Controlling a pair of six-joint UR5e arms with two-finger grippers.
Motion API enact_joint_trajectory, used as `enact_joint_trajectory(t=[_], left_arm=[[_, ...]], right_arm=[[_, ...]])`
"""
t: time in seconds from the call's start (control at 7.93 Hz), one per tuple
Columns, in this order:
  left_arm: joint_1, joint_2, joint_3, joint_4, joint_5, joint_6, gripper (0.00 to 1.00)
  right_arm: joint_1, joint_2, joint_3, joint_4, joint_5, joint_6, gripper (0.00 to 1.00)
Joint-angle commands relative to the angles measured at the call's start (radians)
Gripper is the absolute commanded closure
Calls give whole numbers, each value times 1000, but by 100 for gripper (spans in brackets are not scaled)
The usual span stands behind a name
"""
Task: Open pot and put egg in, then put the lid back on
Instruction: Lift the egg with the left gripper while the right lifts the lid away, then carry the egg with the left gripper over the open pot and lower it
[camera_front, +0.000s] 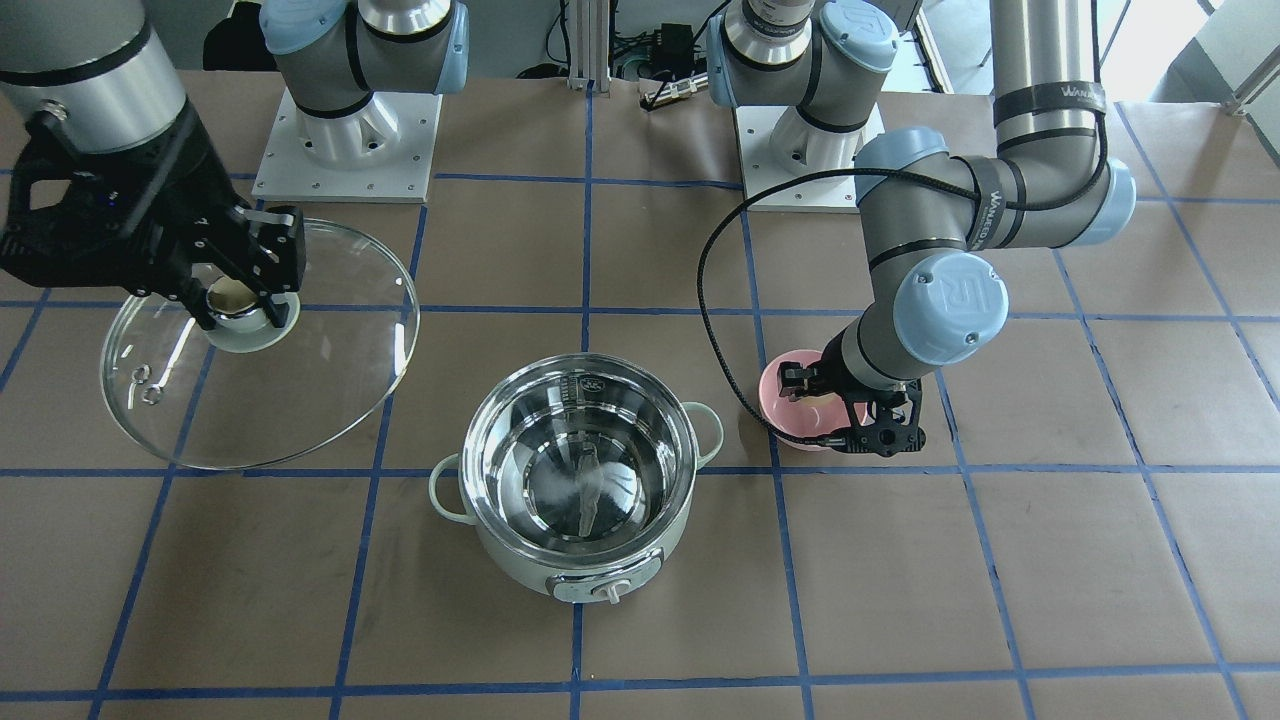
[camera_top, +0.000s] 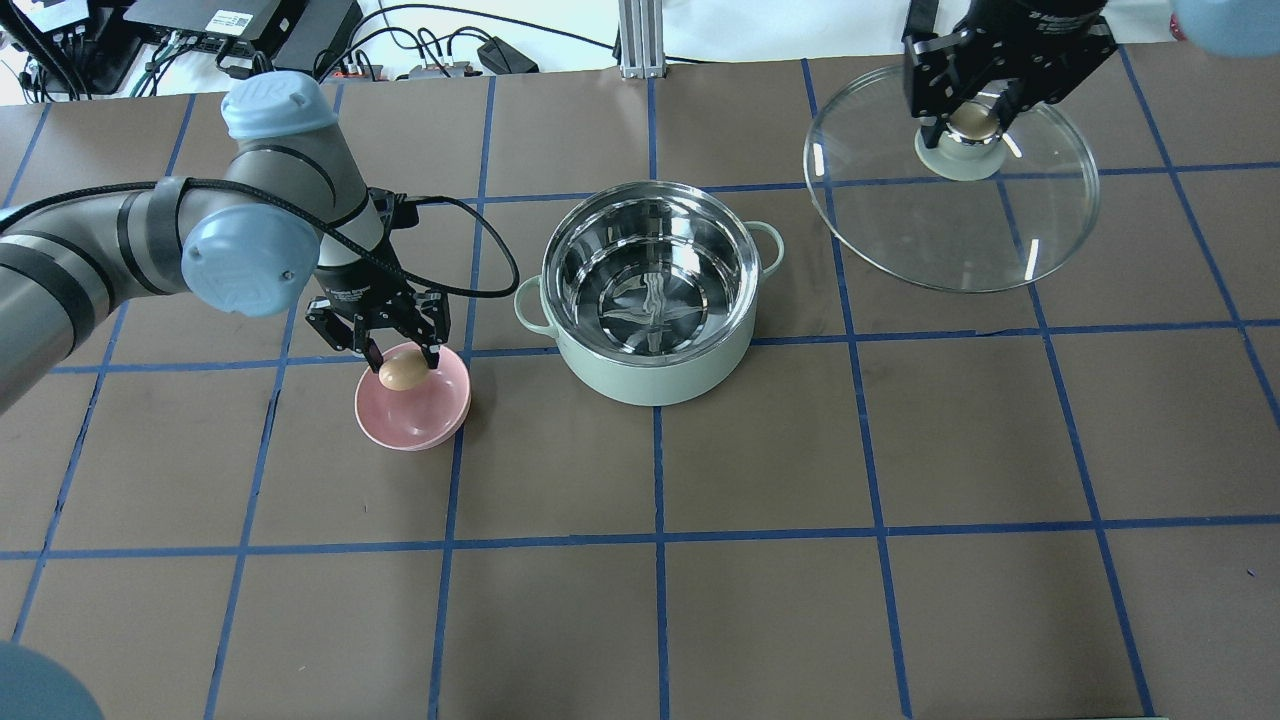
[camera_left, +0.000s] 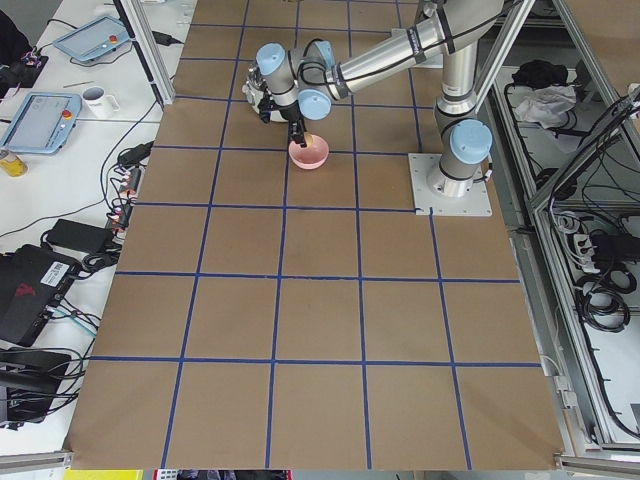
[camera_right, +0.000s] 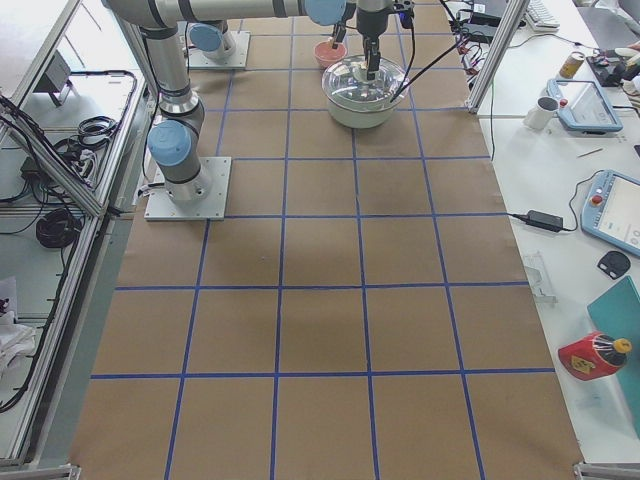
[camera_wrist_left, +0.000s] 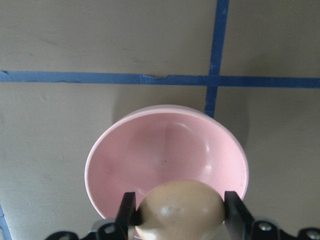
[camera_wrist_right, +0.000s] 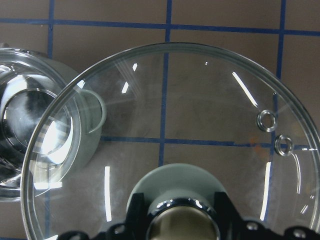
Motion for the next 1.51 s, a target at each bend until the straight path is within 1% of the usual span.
enact_joint_trajectory(t=[0.0,0.13,0.25,0.38,0.5,0.63,0.76,0.88,1.01,1.39], left_arm=[[-20,71,75,-22,-43,-27,77],[-49,71,119,-19,-77,-105,80],[-107,65,165,-1,-94,-180,82],[-165,50,193,89,-99,-252,82],[-208,19,201,152,-110,-333,82],[-275,-5,201,257,-110,-413,83],[-328,-45,201,310,-105,-476,85],[-354,-102,207,382,-105,-529,86],[-366,-139,206,411,-101,-529,86],[-389,-218,198,422,-96,-555,86]], right_arm=[[-129,-19,20,19,4,-186,100],[-137,-19,20,19,-1,-188,100],[-138,-19,22,19,-1,-188,100],[-138,-21,22,23,-1,-188,100],[-138,-19,22,21,4,-188,100],[-138,-19,23,24,1,-188,100],[-138,-19,26,26,1,-188,100],[-138,-19,29,23,-1,-188,100],[-138,-19,29,21,1,-188,100],[-138,-19,31,33,-1,-188,100]])
